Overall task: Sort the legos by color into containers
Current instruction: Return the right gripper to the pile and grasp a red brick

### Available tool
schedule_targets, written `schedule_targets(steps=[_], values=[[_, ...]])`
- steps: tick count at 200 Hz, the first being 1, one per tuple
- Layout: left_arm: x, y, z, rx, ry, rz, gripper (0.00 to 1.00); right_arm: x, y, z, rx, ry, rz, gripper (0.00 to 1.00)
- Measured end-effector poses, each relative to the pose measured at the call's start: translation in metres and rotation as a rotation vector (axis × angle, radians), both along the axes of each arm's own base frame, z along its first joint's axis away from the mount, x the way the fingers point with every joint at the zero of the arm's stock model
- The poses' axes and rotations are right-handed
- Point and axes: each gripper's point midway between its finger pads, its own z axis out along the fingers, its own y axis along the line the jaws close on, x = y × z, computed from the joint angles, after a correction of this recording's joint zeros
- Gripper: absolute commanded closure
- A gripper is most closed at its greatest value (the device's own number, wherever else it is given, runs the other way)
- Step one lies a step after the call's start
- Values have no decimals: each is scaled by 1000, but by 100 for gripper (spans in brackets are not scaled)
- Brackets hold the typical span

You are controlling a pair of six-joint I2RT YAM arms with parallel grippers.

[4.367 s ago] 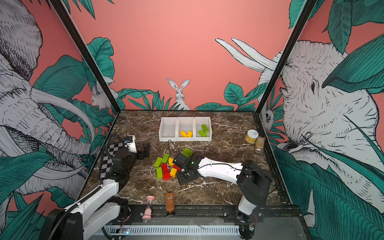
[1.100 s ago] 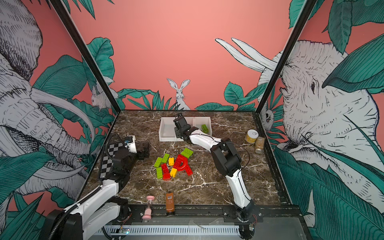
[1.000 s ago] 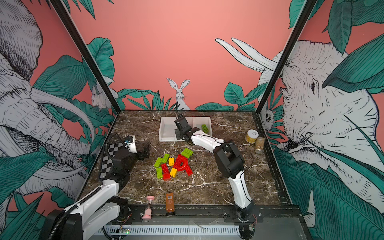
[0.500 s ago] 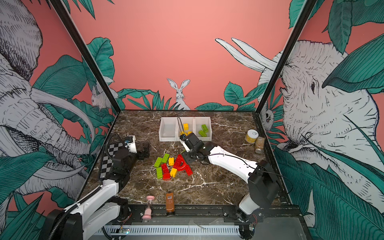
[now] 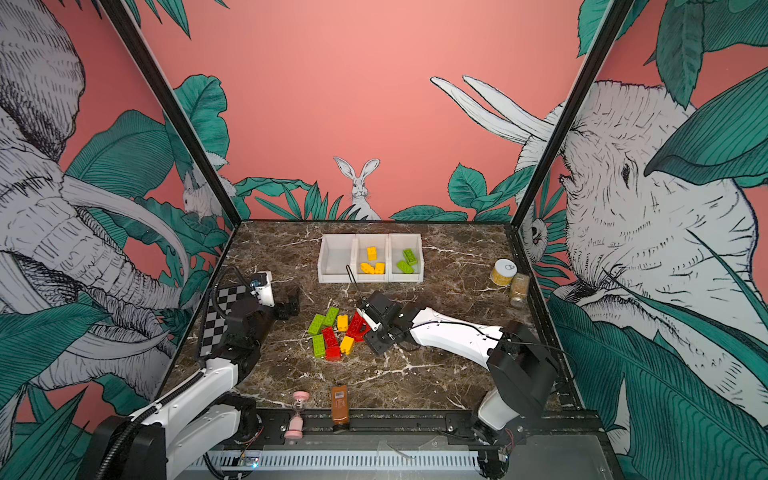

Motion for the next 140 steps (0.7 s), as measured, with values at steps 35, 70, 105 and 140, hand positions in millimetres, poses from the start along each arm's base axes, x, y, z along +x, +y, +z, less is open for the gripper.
schedule_targets(steps=[35,70,105,140], values=[[0,0,0,0,0,0,2,0,0,-18,-38,23,-1,39],[0,0,0,0,0,0,2,0,0,-30,-58,40,-3,40],[0,0,0,0,0,0,2,2,2,-36,-63,42,-7,42],[0,0,0,0,0,0,2,4,-2,-47,-99,41,-23,45]])
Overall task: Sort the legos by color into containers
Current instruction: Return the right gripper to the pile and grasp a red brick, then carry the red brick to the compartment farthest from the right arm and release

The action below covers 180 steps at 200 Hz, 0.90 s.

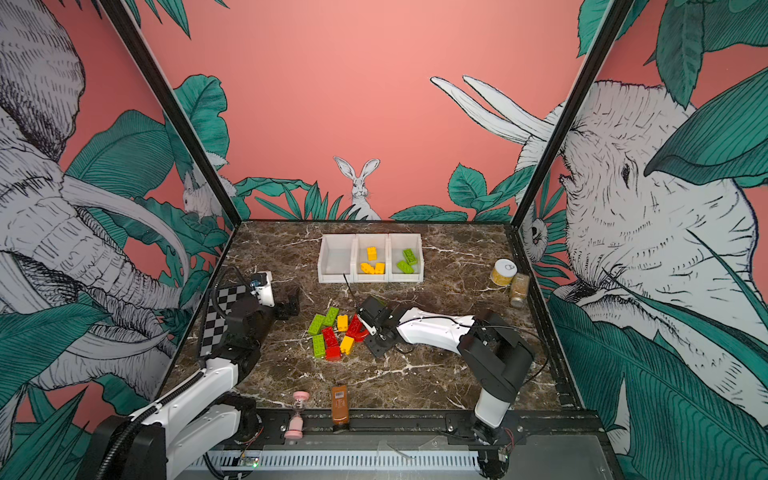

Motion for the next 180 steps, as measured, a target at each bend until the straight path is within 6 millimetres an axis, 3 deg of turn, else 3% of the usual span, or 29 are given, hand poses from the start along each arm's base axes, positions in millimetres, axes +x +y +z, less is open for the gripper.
schedule_targets(steps=[125,180], values=[[1,-1,3,-5,-13,-4,2,-9,-11,-10,-23,19,8,62],[1,-1,3,-5,-13,-4,2,-16,-27,8,-2,4,-24,73]])
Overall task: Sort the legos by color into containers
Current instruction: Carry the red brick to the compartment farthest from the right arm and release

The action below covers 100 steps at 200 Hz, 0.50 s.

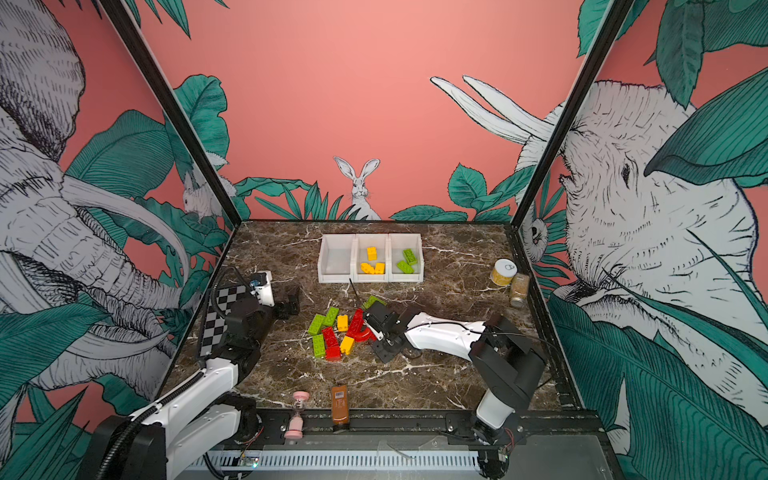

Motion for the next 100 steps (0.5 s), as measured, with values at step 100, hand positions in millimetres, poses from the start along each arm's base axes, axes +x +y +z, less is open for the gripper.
schedule_targets(steps=[100], values=[[0,0,0,0,0,0,2,14,-12,48,58,-89,-68,76]])
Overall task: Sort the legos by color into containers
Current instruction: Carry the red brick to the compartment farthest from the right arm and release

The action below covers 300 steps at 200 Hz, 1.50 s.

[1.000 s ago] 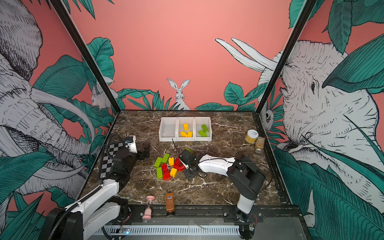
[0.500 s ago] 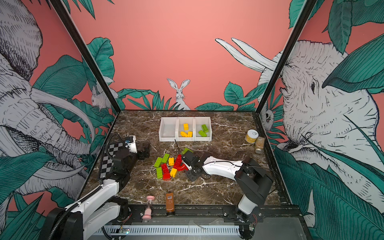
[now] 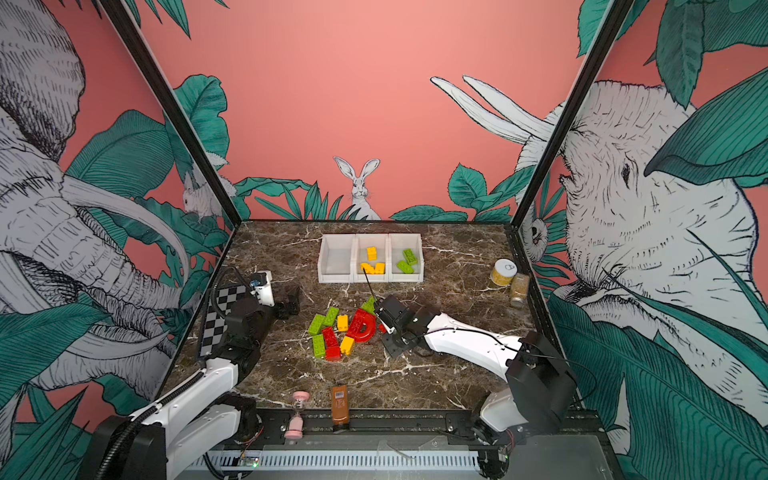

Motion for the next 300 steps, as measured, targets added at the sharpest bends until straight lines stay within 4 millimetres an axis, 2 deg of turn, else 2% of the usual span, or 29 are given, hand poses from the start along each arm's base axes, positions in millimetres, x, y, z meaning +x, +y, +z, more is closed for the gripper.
schedule_targets(steps=[21,55,80,107,152,205,228,257,275,300], values=[[0,0,0,0,0,0,2,25,31,28,75,-62,1,76],[0,0,2,-2,-7,0,2,87,99,68,188,-193,-5,76],[-1,0,3,-3,-9,0,2,126,135,81,233,-272,-19,76],[0,0,1,-1,-4,0,2,165,161,82,271,-321,-48,76],[0,-1,0,-1,0,-2,2,221,176,67,290,-350,-106,75],[0,-1,0,-4,0,-1,2,254,182,56,304,-371,-146,74],[0,-1,0,-4,0,-1,2,263,192,58,321,-385,-146,71],[0,-1,0,-4,0,-1,2,266,195,54,318,-380,-145,61],[0,-1,0,-4,0,0,2,266,195,53,316,-374,-146,46],[0,-1,0,-4,-1,0,2,265,195,53,316,-368,-143,42]])
